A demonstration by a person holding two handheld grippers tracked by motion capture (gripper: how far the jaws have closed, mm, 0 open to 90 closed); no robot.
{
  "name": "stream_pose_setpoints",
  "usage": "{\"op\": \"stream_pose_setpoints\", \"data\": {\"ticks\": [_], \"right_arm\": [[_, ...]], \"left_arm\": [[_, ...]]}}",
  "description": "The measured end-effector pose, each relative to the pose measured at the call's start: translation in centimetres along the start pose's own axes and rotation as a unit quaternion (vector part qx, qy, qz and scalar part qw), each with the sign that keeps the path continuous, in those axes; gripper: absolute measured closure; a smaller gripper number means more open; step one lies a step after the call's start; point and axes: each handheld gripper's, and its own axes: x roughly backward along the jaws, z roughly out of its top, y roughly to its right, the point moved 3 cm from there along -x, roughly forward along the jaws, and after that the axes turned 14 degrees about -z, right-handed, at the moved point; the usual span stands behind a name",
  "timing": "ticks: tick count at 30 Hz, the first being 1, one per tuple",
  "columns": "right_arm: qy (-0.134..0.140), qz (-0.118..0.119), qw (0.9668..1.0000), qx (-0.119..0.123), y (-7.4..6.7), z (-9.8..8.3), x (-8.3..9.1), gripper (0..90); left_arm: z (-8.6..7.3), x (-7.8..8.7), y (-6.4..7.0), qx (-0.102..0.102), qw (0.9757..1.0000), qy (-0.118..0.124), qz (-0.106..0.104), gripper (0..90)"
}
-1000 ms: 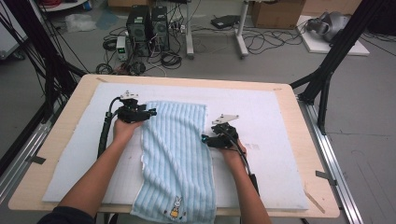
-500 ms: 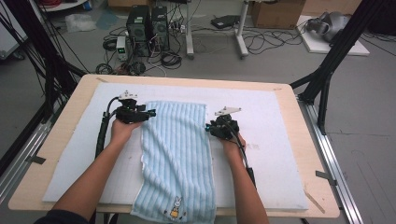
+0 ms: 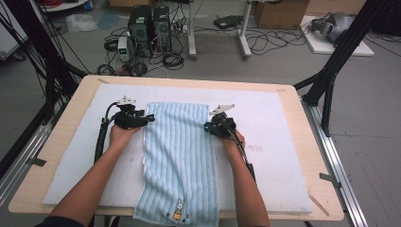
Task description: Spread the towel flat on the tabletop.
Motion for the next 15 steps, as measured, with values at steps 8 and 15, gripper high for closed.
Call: {"op": "stream_pose_setpoints", "data": {"ticks": [8, 15], "right_arm": [[0.007, -0.191, 0.9801, -0.054, 4.2, 0.0, 0.4, 74.6], [0.032, -0.126, 0.9882, -0.081, 4.1, -0.8, 2.3, 57.9]], "left_arm": [[0.3, 0.1, 1.0, -0.009, 0.9999, -0.002, -0.010, 43.2], [-0.2, -1.8, 2.5, -0.011, 0.9988, -0.025, -0.040, 41.4]]}}
